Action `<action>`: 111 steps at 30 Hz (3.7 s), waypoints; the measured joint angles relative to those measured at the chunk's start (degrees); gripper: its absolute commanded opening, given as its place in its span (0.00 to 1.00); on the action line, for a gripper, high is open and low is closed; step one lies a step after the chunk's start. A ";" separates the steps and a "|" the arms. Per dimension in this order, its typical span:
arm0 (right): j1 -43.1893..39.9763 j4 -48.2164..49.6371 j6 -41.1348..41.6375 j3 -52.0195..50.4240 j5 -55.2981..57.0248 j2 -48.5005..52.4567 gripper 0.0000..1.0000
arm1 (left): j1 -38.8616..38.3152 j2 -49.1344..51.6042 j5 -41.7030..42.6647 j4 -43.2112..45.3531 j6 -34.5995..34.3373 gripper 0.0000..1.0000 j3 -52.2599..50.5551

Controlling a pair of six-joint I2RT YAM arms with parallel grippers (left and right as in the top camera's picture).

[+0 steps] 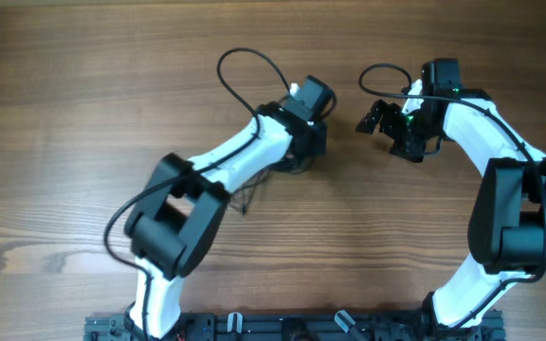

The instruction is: Untangle cables

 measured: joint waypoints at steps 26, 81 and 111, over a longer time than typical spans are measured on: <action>0.00 0.02 0.00 0.00 0.02 0.00 1.00 | 4.13 -2.29 1.01 -4.02 5.01 0.82 1.38; 2.25 6.10 -25.49 0.00 -48.06 0.00 0.81 | 32.09 -3.50 73.18 5.01 3.65 0.04 2.78; 20.02 60.22 9.35 0.31 -43.67 0.02 0.56 | 34.97 -3.50 83.82 3.91 -6.80 0.04 2.78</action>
